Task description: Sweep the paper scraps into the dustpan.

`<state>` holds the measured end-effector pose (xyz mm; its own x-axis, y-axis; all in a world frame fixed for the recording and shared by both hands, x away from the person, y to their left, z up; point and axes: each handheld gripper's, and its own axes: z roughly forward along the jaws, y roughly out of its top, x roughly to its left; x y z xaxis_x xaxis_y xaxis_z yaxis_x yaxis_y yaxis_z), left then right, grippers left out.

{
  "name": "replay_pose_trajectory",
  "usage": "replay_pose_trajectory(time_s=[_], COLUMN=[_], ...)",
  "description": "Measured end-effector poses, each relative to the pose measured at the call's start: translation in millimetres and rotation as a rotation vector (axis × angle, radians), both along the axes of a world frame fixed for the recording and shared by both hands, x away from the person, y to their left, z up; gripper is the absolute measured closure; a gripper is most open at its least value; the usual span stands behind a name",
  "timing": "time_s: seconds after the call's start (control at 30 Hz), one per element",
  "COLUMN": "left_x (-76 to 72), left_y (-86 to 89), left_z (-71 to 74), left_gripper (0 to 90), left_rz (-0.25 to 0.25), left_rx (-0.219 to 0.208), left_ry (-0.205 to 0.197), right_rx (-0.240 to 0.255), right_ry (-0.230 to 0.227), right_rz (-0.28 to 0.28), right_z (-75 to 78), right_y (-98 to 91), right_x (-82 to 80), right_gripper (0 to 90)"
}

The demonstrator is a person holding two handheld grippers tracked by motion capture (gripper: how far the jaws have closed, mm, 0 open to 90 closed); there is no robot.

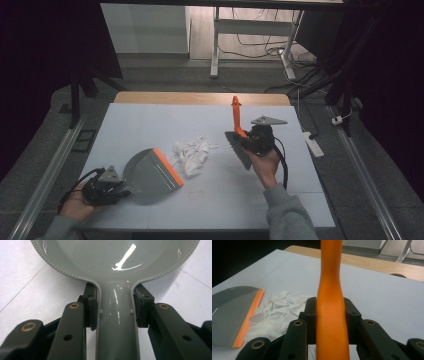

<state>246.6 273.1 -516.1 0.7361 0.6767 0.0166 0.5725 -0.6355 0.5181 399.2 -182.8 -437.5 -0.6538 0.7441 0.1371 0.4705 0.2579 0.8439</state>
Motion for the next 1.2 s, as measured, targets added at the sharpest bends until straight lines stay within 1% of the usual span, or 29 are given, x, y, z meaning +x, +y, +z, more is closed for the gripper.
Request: replay_pose_trajectory(time_s=[0.13, 0.27, 0.47, 0.5, 0.67, 0.73, 0.83, 0.9, 1.0, 1.2], left_x=[0.9, 1.5, 2.0, 1.9, 2.0, 2.6, 3.4, 3.7, 3.5, 4.0], left_y=[-1.5, -2.5, -2.6, -2.6, -2.7, -2.7, -3.1, -3.3, -4.0, -5.6], left_z=[0.2, 0.0, -0.9, -0.9, -0.8, -0.8, -1.1, -1.0, -0.8, -0.6], left_gripper=[62.1, 62.1, 62.1, 62.1, 62.1, 62.1, 62.1, 62.1, 62.1, 62.1], left_rz=[-0.004, -0.014, -0.018, -0.018, -0.019, -0.017, -0.016, -0.018, -0.021, -0.024], left_rx=[-0.011, -0.006, -0.008, -0.009, -0.009, -0.01, -0.011, -0.011, -0.009, -0.008], left_ry=[0.004, 0.008, 0.013, 0.013, 0.015, 0.017, 0.017, 0.016, 0.014, 0.014], right_rx=[-0.016, -0.052, -0.067, -0.075, -0.091, -0.094, -0.128, -0.129, -0.142, -0.169], right_ry=[0.018, 0.04, 0.056, 0.059, 0.069, 0.076, 0.077, 0.079, 0.077, 0.088], right_rz=[-0.008, -0.02, -0.05, -0.054, -0.062, -0.059, -0.046, -0.042, -0.049, -0.066], right_z=[-5.0, -11.5, -16.5, -17.4, -21.7, -23.5, -25.2, -25.3, -26.3, -30.2], right_y=[12.1, 21.1, 28.8, 30.4, 39.3, 44.7, 54.2, 59.3, 64.6, 72.1], right_x=[13.6, 25.6, 42.1, 44.9, 58.0, 62.1, 66.5, 68.8, 72.7, 79.9], right_gripper=[69.9, 69.9, 69.9, 69.9, 69.9, 69.9, 69.9, 69.9, 69.9, 69.9])
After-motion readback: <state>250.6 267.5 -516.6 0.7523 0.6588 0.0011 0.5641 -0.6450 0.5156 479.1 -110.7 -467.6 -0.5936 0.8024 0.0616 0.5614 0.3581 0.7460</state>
